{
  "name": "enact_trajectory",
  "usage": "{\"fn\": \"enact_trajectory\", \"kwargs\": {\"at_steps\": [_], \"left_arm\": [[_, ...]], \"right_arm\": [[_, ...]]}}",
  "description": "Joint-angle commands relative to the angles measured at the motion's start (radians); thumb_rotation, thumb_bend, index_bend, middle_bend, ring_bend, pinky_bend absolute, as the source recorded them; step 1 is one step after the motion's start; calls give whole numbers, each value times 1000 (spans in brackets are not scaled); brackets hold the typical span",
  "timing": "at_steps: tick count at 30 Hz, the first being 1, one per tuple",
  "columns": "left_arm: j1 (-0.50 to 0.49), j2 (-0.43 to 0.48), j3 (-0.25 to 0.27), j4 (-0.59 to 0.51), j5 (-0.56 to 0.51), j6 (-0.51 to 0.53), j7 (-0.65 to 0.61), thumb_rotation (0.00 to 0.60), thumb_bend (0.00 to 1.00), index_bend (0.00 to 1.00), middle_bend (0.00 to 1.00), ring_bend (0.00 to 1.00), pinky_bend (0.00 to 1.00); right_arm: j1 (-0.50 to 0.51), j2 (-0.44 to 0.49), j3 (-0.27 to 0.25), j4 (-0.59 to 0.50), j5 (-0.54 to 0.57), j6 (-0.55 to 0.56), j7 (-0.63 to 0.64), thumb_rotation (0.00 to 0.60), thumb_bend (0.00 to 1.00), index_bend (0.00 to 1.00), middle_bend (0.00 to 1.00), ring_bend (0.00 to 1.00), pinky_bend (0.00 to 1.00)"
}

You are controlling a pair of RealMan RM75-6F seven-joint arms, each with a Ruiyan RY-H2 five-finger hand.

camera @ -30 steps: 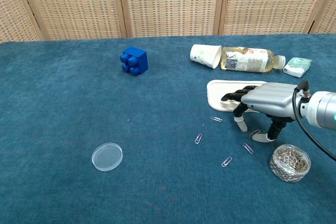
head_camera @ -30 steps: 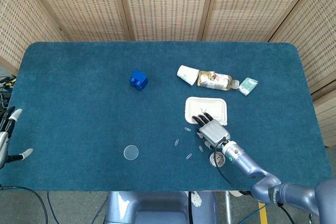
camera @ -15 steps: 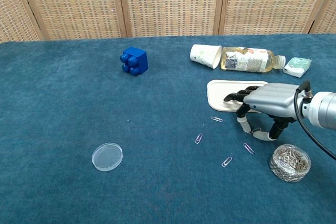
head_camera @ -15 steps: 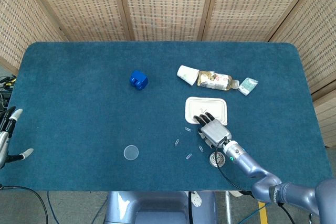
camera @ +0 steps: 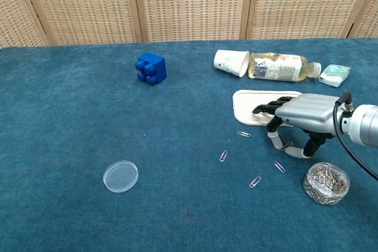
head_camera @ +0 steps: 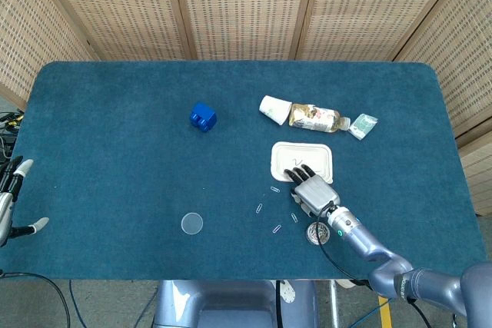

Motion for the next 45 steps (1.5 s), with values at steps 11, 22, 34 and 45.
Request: {"fn": "enact_trajectory", "kwargs": {"at_steps": [11,22,34,45], "left_arm": [[-7,-10,5,7,0,-15,17,600,5,0,0,0,0],[-14,-18,15,19,17,-24,24,600,11,0,0,0,0],[-4,-17,19,15,39,4,29,600,15,0,0,0,0],[0,-11,24,6,53,13,21,600,14,0,0,0,0]], "right_arm": [[-26,7,3,8,-30,63,15,600,418,642,19,0,0],[-48,76,-2,-96,-62,116,-4,600,418,646,24,0,0],[-86,230,-56,-343,-155,181,-50,600,419,646,33,0,0],[-130,285,-112,-404,-233,216,-67,600,419,646,35,0,0]]}}
